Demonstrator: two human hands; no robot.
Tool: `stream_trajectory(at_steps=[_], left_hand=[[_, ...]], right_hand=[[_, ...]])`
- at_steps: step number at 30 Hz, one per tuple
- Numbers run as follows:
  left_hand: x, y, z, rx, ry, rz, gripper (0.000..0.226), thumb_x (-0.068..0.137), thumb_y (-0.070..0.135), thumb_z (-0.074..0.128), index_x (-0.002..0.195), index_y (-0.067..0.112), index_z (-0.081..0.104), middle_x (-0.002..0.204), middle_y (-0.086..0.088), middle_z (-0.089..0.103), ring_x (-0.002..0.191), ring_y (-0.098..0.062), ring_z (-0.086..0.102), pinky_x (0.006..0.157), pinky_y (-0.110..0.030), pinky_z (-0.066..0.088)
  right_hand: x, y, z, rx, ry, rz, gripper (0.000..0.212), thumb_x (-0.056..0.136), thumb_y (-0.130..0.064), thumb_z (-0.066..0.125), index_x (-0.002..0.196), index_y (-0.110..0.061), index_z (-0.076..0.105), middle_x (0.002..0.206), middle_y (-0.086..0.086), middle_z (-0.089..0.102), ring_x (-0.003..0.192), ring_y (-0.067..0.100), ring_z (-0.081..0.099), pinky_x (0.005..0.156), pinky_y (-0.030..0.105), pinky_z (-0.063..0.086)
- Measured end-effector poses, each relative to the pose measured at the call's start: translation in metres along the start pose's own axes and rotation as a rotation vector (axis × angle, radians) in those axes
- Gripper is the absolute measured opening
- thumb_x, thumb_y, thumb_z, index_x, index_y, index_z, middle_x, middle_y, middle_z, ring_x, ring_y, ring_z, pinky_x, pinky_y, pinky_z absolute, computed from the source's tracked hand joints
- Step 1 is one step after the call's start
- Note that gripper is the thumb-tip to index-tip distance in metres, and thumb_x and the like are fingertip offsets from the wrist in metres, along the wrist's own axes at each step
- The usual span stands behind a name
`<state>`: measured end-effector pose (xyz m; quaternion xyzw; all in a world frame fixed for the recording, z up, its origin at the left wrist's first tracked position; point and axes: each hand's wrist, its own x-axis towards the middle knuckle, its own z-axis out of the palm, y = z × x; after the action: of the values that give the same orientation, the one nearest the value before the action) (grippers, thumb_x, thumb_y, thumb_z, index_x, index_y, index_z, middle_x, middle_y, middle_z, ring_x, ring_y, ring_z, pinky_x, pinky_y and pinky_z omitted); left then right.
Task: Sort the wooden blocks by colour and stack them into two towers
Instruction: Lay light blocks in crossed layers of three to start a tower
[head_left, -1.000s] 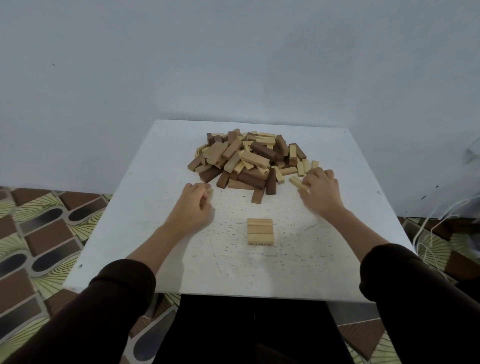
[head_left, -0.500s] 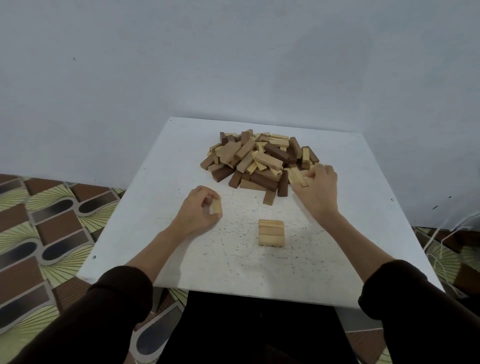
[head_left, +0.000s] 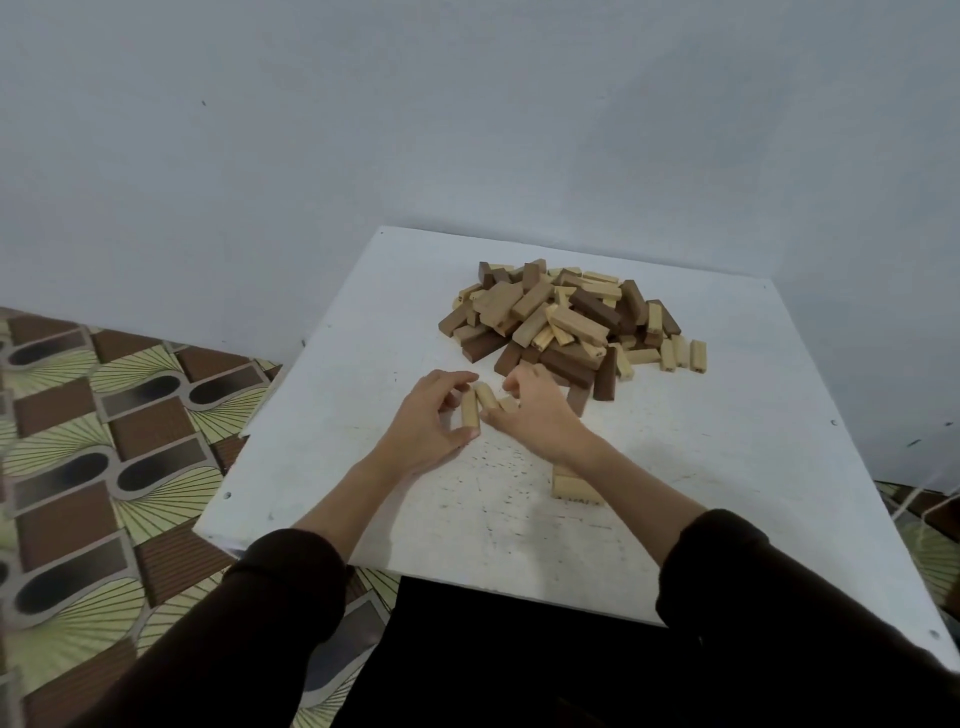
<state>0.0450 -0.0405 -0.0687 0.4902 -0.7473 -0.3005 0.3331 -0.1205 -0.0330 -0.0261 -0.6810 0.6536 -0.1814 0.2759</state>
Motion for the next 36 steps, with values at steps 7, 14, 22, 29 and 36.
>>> stream_trajectory(at_steps=[7,14,22,29,36], left_hand=[[0.001,-0.004,0.002,0.102,-0.072,0.063,0.044,0.076,0.005,0.074,0.117,0.019,0.066,0.129,0.002,0.054,0.110,-0.012,0.042,0.092,-0.002,0.024],[0.005,-0.001,0.001,0.015,-0.097,0.003,0.033,0.071,0.011,0.081,0.102,0.017,0.070,0.126,0.005,0.060,0.107,-0.009,0.048,0.088,-0.007,0.030],[0.003,-0.001,0.001,-0.068,-0.086,-0.065,0.052,0.069,0.012,0.083,0.115,0.022,0.060,0.109,0.002,0.060,0.089,-0.005,0.051,0.076,-0.003,0.035],[0.004,0.002,0.001,-0.095,-0.096,-0.069,0.070,0.068,0.012,0.083,0.127,0.022,0.049,0.111,0.008,0.060,0.087,-0.015,0.054,0.086,-0.028,0.048],[0.004,0.005,0.000,-0.131,-0.098,-0.087,0.072,0.065,0.009,0.084,0.125,0.030,0.049,0.108,0.007,0.062,0.087,-0.016,0.055,0.087,-0.031,0.048]], right_hand=[[0.001,0.012,-0.017,-0.011,-0.216,-0.107,0.073,0.072,-0.012,0.078,0.135,-0.011,0.042,0.128,0.001,0.041,0.102,0.006,0.041,0.069,0.012,0.036],[0.007,0.019,-0.011,0.108,-0.168,-0.136,0.068,0.073,-0.013,0.079,0.132,-0.016,0.046,0.123,-0.002,0.047,0.082,0.002,0.046,0.061,0.007,0.039],[0.009,0.018,-0.008,0.120,-0.172,-0.183,0.067,0.071,-0.008,0.079,0.130,-0.015,0.048,0.115,-0.003,0.047,0.077,-0.004,0.045,0.062,0.000,0.037],[0.010,0.018,-0.009,0.092,-0.181,-0.212,0.072,0.070,-0.006,0.079,0.133,-0.013,0.046,0.114,-0.003,0.047,0.078,-0.006,0.044,0.062,-0.001,0.036],[0.010,0.016,-0.009,0.073,-0.177,-0.213,0.072,0.069,-0.008,0.080,0.133,-0.013,0.046,0.112,-0.005,0.046,0.076,-0.004,0.044,0.061,0.000,0.036]])
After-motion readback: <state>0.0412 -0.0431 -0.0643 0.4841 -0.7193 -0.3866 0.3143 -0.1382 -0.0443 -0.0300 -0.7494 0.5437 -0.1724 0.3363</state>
